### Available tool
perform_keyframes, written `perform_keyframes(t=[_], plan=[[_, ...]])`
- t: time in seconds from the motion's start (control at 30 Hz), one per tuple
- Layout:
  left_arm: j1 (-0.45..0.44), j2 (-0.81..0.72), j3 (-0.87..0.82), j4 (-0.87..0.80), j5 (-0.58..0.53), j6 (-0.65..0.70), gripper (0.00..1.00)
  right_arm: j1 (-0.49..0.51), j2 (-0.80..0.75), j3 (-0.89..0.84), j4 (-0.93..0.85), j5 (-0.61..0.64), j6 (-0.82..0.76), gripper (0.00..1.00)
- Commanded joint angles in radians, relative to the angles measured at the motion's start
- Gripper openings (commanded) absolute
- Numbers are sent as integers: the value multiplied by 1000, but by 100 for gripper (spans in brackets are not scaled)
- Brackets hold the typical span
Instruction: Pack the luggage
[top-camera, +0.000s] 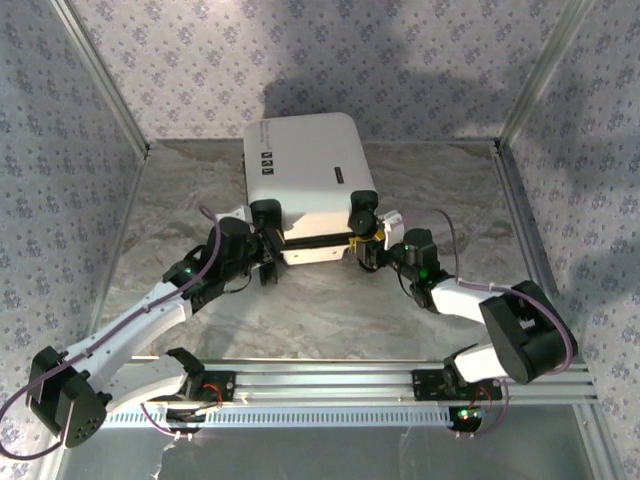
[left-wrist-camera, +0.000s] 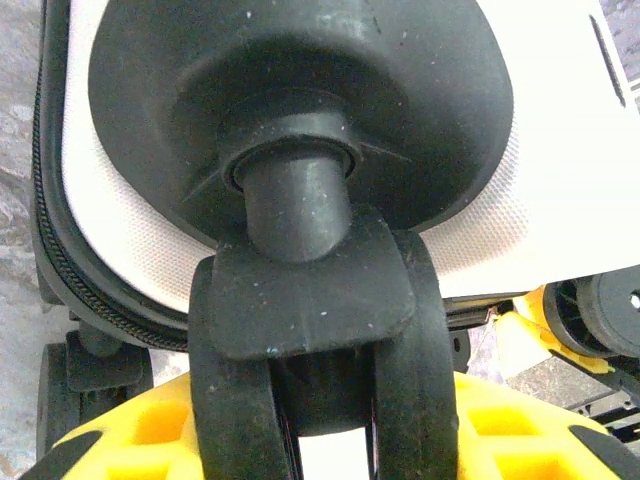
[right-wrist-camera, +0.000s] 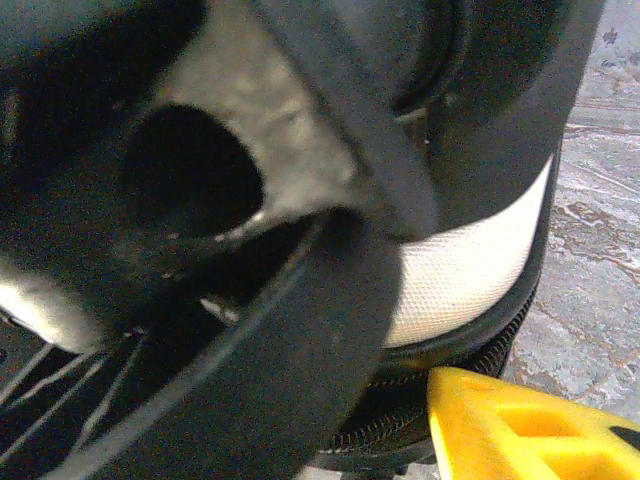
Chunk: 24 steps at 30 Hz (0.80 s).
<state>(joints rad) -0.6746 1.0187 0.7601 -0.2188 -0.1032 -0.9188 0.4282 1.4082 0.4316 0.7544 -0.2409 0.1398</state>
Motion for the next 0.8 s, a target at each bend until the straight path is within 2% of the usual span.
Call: perform_keyframes(t=[0.0,0.17,0.27,0.43,0.77], plan=[[-29,-45,25,219,-33,4,0,-28,46,56,-27,-137,88,58],[-39,-45,20,251,-27,9,0,-65,25,59,-48,-184,216,64],[-77,-30,25,285,-17,17,0,-69,-11,62,-92,-213,268,68],[-132,6,47,285,-49,25,0,-60,-67,77,-210,-208,282,69],[-142,13,54,261,-72,29,0,-9,-145,66,-380,-123,266,69]])
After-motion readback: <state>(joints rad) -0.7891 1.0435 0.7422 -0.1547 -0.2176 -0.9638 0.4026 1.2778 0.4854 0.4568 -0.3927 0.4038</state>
